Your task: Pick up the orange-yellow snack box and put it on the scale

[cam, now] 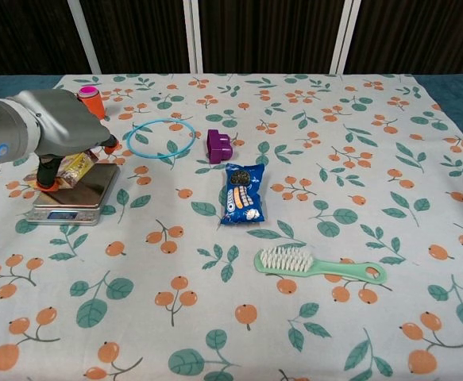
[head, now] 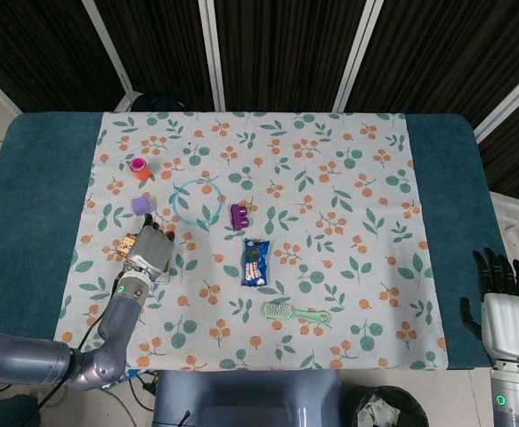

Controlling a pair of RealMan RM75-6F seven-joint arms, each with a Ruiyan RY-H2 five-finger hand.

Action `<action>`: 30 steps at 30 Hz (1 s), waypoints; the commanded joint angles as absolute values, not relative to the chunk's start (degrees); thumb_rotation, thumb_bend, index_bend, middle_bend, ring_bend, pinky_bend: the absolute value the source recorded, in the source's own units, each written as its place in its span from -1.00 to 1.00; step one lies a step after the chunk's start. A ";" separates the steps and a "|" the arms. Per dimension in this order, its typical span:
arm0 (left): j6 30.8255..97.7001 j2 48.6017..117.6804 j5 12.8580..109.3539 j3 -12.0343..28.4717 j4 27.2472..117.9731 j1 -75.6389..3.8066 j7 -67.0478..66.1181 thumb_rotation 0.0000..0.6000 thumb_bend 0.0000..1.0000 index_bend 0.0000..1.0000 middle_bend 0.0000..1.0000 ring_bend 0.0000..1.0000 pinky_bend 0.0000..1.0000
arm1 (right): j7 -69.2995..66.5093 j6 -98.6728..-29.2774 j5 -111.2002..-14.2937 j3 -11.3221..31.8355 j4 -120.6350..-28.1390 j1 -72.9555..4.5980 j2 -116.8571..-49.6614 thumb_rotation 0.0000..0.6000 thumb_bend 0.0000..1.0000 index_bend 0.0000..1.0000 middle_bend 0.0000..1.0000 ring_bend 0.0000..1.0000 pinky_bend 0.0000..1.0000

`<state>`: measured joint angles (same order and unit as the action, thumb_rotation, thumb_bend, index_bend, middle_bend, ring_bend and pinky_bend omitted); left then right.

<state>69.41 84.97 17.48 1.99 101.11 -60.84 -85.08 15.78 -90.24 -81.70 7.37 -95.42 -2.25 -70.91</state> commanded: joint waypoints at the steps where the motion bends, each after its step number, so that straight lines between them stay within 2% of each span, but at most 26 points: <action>1: 70.47 85.61 16.04 2.42 101.31 -61.51 -85.42 1.00 -0.76 -0.75 -0.41 -0.79 -0.91 | 15.68 -90.30 -81.68 7.41 -95.44 -2.22 -70.85 1.00 0.03 -0.93 -0.87 -0.88 -0.95; 5: 72.11 85.82 14.91 2.65 101.85 -61.94 -85.51 1.00 -0.89 -0.82 -0.66 -0.93 -0.98 | 15.46 -90.33 -81.64 7.42 -95.45 -2.18 -70.76 1.00 0.03 -0.93 -0.87 -0.88 -0.95; 8: 72.87 85.65 14.91 2.82 102.25 -62.00 -84.88 1.00 -0.93 -0.86 -0.77 -0.99 -0.99 | 15.41 -90.26 -81.68 7.38 -95.45 -2.19 -70.73 1.00 0.03 -0.93 -0.87 -0.88 -0.95; 13: 74.55 85.21 17.88 3.50 102.75 -61.65 -81.92 1.00 -0.93 -0.88 -0.80 -1.00 -0.99 | 15.42 -90.16 -81.62 7.36 -95.40 -2.23 -70.76 1.00 0.03 -0.93 -0.87 -0.88 -0.95; 18: 76.99 84.26 27.45 4.03 103.47 -59.38 -73.75 1.00 -0.93 -0.89 -0.81 -1.00 -0.99 | 15.54 -90.11 -81.72 7.31 -95.43 -2.30 -70.84 1.00 0.03 -0.93 -0.87 -0.88 -0.95; 22: 74.71 80.03 36.16 4.38 107.31 -55.61 -61.58 1.00 -0.93 -0.89 -0.82 -1.00 -0.99 | 15.54 -90.03 -81.66 7.29 -95.35 -2.32 -70.90 1.00 0.03 -0.93 -0.87 -0.88 -0.95; 26: 74.33 75.37 51.60 3.19 109.04 -49.31 -43.48 1.00 -0.93 -0.90 -0.82 -1.00 -0.99 | 15.60 -90.14 -81.79 7.23 -95.44 -2.28 -70.86 1.00 0.03 -0.93 -0.87 -0.88 -0.95; 30: 79.13 71.76 66.48 -0.34 106.99 -42.69 -29.95 1.00 -0.93 -0.90 -0.82 -1.00 -0.99 | 15.80 -90.22 -81.97 7.15 -95.52 -2.28 -70.92 1.00 0.03 -0.93 -0.87 -0.88 -0.95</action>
